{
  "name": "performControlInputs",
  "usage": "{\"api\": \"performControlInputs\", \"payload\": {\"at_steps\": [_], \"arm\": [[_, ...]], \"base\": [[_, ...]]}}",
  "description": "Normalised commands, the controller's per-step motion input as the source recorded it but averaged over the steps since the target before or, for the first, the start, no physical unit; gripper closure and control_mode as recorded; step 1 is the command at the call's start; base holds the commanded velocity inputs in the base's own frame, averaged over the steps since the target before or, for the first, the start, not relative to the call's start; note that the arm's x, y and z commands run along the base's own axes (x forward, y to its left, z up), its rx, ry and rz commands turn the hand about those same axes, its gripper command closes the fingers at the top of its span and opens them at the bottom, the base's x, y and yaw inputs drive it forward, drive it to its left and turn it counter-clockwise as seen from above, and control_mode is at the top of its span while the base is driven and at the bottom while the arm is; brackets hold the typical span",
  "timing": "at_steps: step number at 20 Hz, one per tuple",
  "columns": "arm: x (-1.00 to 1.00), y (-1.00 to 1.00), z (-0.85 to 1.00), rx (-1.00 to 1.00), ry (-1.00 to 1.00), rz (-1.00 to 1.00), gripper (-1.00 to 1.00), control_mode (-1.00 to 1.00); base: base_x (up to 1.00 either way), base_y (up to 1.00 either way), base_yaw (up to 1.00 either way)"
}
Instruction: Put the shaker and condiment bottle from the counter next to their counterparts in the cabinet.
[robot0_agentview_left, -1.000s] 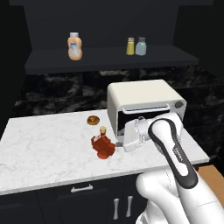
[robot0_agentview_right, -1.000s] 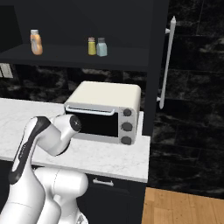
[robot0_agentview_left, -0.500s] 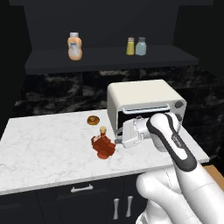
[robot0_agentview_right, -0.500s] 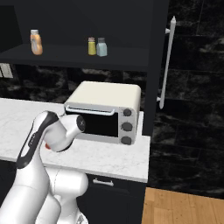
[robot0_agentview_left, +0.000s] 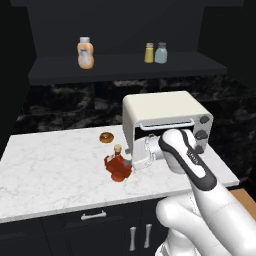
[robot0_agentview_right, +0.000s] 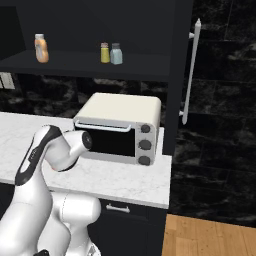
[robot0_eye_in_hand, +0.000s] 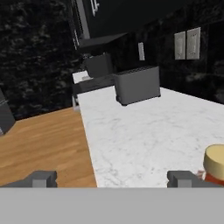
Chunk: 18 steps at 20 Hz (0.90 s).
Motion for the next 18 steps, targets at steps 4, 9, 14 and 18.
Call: {"api": "performControlInputs", "payload": {"at_steps": [4,9,14,18], "arm": [[0.0,0.01,0.0,0.0,-0.03,-0.03,-1.0,-1.0],[0.0,0.0,0.0,0.0,-0.06,-0.06,-1.0,-1.0],[0.0,0.0,0.0,0.01,-0.06,-0.19,-1.0,-1.0],[0.08,0.0,-0.01,0.06,0.0,-0.15,-1.0,-1.0]], "base": [[0.0,0.0,0.0],[0.0,0.0,0.0],[0.0,0.0,0.0],[0.0,0.0,0.0]]}}
